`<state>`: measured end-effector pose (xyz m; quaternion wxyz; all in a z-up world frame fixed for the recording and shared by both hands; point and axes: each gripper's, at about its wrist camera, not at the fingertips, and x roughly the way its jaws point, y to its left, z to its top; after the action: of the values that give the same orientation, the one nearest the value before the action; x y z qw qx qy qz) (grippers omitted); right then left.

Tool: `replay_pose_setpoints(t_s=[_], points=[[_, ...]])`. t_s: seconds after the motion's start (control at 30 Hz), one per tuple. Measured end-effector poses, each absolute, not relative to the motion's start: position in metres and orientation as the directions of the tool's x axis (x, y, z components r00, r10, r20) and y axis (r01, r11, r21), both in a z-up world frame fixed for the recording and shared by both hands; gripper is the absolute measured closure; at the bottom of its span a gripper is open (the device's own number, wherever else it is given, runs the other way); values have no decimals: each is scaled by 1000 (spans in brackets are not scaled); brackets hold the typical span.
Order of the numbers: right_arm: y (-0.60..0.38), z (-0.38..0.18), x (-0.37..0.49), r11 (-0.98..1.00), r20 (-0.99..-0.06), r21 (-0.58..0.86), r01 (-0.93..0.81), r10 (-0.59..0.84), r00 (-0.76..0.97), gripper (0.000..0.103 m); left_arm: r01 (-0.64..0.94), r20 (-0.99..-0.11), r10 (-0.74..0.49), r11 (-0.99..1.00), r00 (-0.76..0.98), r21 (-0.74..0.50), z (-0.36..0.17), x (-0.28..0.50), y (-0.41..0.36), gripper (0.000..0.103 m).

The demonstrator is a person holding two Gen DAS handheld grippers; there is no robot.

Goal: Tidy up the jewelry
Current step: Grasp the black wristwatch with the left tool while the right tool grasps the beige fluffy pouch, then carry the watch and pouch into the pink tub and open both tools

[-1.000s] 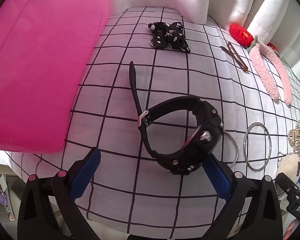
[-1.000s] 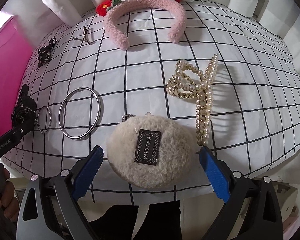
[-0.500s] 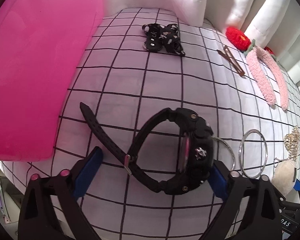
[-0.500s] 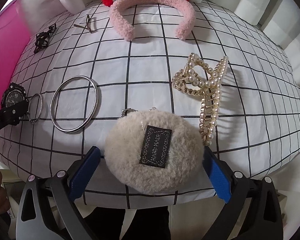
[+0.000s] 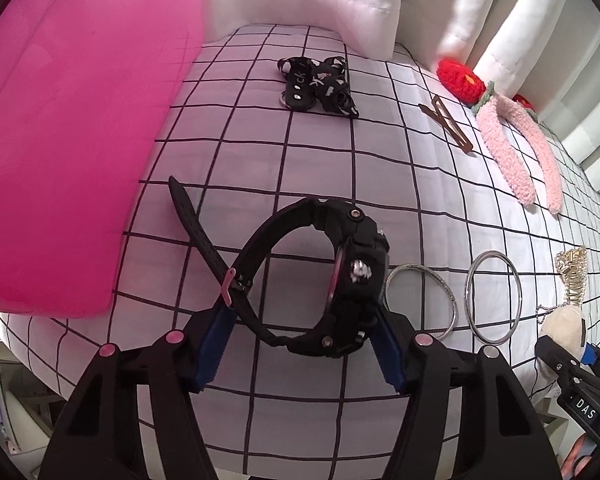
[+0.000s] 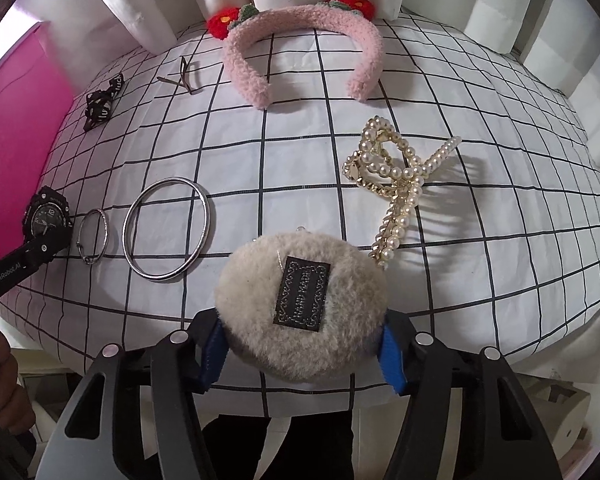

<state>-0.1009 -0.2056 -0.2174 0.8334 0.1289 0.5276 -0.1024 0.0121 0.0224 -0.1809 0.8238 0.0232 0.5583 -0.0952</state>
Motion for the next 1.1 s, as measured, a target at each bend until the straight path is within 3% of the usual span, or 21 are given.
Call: replay_pose_setpoints(t_s=[0.63, 1.1], points=[[-196, -159, -98, 957, -829, 163, 238, 2, 559, 44, 206, -887, -198, 971, 418, -119, -134, 8, 27, 42], [-172, -57, -75, 984, -684, 152, 92, 38, 729, 44, 212, -753, -279, 959, 595, -188, -20, 6, 30, 42]])
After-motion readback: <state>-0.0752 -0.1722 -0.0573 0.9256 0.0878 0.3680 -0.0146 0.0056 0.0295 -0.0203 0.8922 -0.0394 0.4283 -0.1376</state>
